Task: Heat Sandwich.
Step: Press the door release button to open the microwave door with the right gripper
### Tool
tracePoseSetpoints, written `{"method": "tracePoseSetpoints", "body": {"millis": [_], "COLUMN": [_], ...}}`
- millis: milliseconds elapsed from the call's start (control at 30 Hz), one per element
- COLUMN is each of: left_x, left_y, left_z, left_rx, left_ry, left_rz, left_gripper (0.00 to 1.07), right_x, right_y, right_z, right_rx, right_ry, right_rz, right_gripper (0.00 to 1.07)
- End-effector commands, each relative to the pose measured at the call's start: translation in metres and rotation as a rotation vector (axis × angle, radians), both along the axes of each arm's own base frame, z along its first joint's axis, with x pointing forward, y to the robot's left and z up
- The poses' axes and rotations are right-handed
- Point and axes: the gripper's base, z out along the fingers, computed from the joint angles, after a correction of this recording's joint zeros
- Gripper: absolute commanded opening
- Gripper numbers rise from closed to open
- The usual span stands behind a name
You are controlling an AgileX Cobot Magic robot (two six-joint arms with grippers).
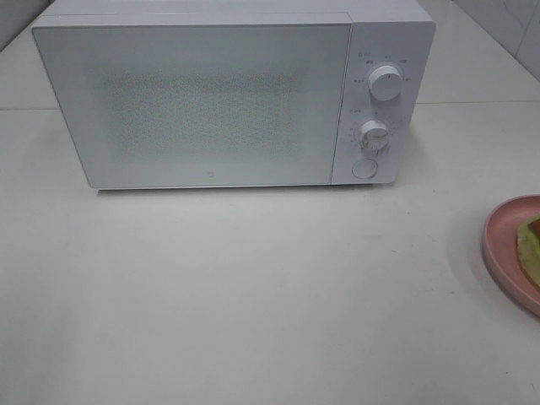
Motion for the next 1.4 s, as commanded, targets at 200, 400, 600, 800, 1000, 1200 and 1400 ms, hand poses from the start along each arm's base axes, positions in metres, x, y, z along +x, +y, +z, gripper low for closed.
{"method": "tracePoseSetpoints", "body": {"millis": [200, 400, 600, 800, 1000, 1200, 1400], "left_x": [-0.004, -0.004, -0.004, -0.004, -0.004, -0.004, -0.004], "left_y": [0.000, 0.000, 0.000, 0.000, 0.000, 0.000, 0.000], "left_z": [0.001, 0.001, 0.001, 0.001, 0.001, 0.001, 0.001], "left_rx": [-0.002, -0.002, -0.002, -0.002, -0.002, -0.002, -0.002], "left_ry": [-0.034, -0.034, -0.034, -0.034, -0.034, -0.034, -0.034], "left_rz": [0.002, 0.002, 0.002, 0.002, 0.002, 0.002, 0.002], "left_gripper": [1.01, 1.01, 1.01, 1.01, 1.01, 1.01, 1.01], "right_x": [0.027, 0.047, 0.063, 0.090, 0.113, 0.137, 0.149], "right_y": [0.005, 0.009, 0.013, 0.019, 0.024, 0.031, 0.036], "right_z": [0.005, 0.005, 0.005, 0.003, -0.003, -0.014, -0.031], "right_rx": [-0.001, -0.003, -0.002, 0.003, 0.016, 0.056, 0.078], "right_ry": [-0.018, -0.029, -0.046, -0.084, -0.091, -0.123, -0.193], "right_rz": [0.015, 0.031, 0.046, 0.072, 0.087, 0.099, 0.134], "right_gripper": [0.76, 0.76, 0.76, 0.76, 0.76, 0.76, 0.76]}}
